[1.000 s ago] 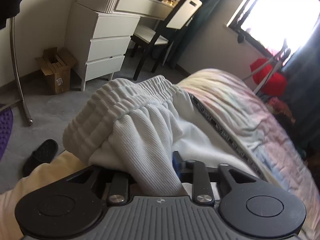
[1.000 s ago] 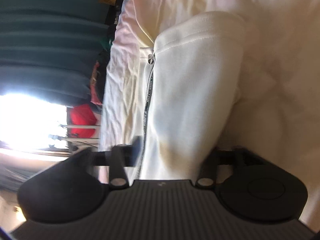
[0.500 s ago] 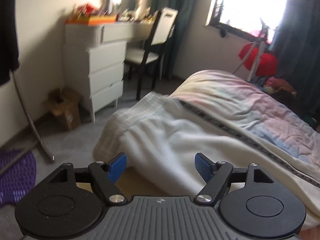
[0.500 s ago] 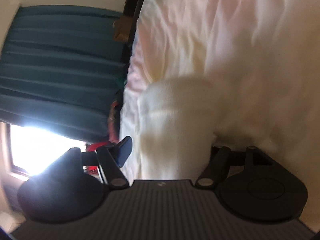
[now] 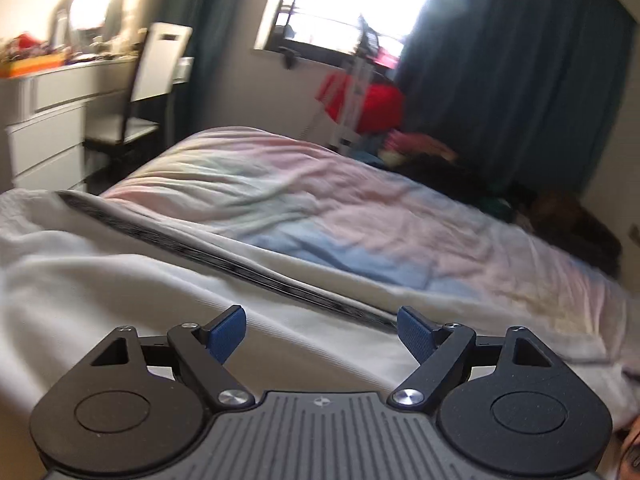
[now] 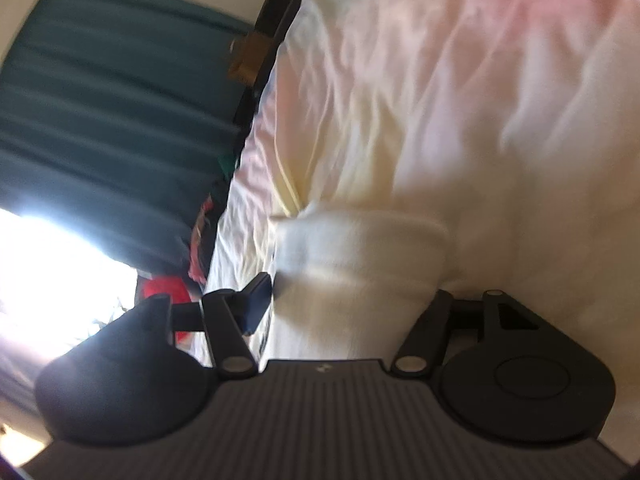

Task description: Fold clothes

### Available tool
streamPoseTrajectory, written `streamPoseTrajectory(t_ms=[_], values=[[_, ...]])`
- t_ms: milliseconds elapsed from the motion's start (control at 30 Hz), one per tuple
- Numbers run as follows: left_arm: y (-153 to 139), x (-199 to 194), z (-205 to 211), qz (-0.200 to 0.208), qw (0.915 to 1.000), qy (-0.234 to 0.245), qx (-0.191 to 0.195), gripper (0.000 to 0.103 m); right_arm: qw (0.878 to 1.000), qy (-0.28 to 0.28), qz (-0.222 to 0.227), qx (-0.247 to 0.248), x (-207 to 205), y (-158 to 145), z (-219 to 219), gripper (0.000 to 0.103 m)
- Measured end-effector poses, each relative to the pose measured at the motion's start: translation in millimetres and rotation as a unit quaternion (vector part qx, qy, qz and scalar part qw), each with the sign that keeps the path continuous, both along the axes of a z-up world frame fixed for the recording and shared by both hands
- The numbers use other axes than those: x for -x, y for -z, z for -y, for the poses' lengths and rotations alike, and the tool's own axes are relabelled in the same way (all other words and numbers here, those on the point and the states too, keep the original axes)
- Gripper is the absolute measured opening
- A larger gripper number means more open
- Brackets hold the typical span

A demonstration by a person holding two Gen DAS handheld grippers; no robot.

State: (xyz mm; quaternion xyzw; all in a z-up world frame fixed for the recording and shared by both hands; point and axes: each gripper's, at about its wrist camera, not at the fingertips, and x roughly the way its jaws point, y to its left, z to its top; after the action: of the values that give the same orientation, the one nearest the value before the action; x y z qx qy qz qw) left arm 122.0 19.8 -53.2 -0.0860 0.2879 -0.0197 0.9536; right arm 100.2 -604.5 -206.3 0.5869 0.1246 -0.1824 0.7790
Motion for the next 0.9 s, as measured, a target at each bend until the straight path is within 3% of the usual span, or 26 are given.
streamPoseTrajectory(t_ms=[133, 233, 367, 500, 633, 700, 800, 900], values=[[32, -6, 19, -0.025, 0.9979, 0.021, -0.057, 0.084, 0.999, -0.017, -0.03, 0.027, -7, -9, -7, 0.062], [54, -6, 21, -0.052, 0.9949, 0.033, -0.08, 0.085, 0.997, -0.015, -0.053, 0.049, -19, -14, -11, 0.045], [64, -6, 26, -0.065, 0.9914, 0.039, -0.106, 0.088, 0.994, -0.018, -0.054, 0.096, -4, -28, -22, 0.023], [65, -5, 26, -0.062, 0.9916, 0.039, -0.106, 0.089, 0.98, -0.02, -0.053, 0.193, 7, -57, -51, 0.019], [64, -3, 26, -0.056, 0.9917, 0.038, -0.109, 0.09, 0.955, -0.032, -0.03, 0.295, 3, -97, -81, 0.018], [63, -3, 26, -0.054, 0.9918, 0.039, -0.109, 0.09, 0.935, -0.042, -0.02, 0.353, -5, -117, -100, 0.018], [59, -3, 21, -0.054, 0.9934, 0.039, -0.094, 0.09, 0.898, -0.059, 0.001, 0.435, -15, -143, -133, 0.018], [53, -3, 15, -0.054, 0.995, 0.035, -0.077, 0.09, 0.85, -0.082, 0.016, 0.52, -9, -165, -180, 0.018]])
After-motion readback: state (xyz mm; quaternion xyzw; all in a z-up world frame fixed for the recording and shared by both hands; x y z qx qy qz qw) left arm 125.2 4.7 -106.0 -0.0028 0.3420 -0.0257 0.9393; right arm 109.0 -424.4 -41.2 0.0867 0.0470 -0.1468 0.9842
